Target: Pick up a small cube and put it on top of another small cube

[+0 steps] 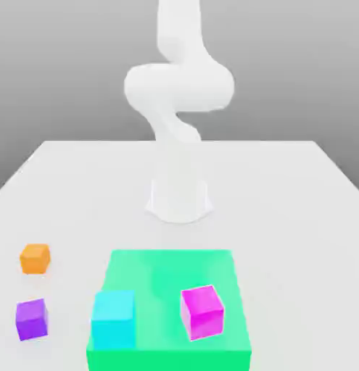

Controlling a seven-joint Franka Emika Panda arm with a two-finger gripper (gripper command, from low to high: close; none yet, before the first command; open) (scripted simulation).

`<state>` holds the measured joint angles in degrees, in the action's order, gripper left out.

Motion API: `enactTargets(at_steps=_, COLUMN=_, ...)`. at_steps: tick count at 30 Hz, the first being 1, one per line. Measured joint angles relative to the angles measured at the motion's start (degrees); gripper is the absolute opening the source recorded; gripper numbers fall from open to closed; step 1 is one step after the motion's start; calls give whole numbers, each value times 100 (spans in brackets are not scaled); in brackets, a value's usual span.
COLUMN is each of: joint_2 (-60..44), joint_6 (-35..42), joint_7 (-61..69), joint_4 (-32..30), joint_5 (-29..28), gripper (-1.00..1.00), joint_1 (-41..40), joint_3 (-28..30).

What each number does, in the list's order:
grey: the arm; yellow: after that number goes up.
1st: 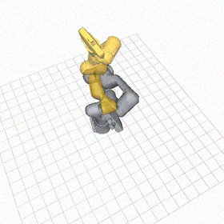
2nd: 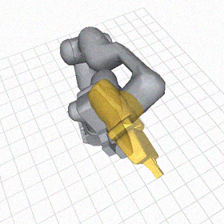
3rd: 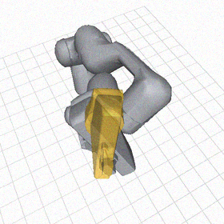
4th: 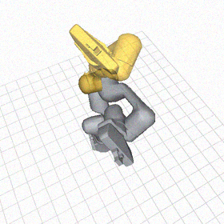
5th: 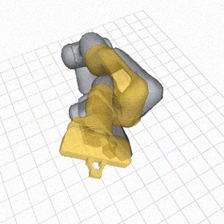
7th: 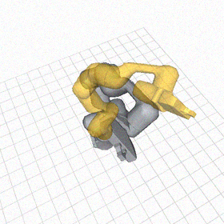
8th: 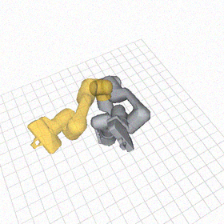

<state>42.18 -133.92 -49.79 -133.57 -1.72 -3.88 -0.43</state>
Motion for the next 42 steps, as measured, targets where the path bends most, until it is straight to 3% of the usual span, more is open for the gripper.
enactTargets(at_steps=11, joint_2=-1636, joint_6=-931, joint_7=-1696, joint_4=-787, joint_5=-691, gripper=0, joint_1=-1614, joint_3=68)
enactTargets(at_steps=23, joint_2=-3364, joint_6=-1956, joint_7=-3174, joint_4=-1638, joint_5=-961, gripper=0, joint_1=-2890, joint_3=727)
enactTargets(at_steps=27, joint_2=-3926, joint_6=-2326, joint_7=-3402, joint_4=-1933, joint_5=-680, gripper=0, joint_1=-3289, joint_3=993)
enactTargets(at_steps=31, joint_2=-4479, joint_6=-2694, joint_7=-3355, joint_4=-2230, joint_5=-13, gripper=0, joint_1=-3661, joint_3=1093)
enactTargets(at_steps=35, joint_2=-5167, joint_6=-3200, joint_7=-2997, joint_4=-2275, joint_5=785, gripper=0, joint_1=-3908, joint_3=859)
enactTargets(at_steps=39, joint_2=-5993, joint_6=-3855, joint_7=-2749, joint_4=-2122, joint_5=1117, gripper=0, joint_1=-4270, joint_3=430)
enactTargets(at_steps=40, joint_2=-6104, joint_6=-3941, joint_7=-2734, joint_4=-2101, joint_5=1128, gripper=-100, joint_1=-4322, joint_3=376)
enactTargets(at_steps=42, joint_2=-6104, joint_6=-3942, joint_7=-2735, joint_4=-2101, joint_5=1128, gripper=-100, joint_1=-4322, joint_3=376)
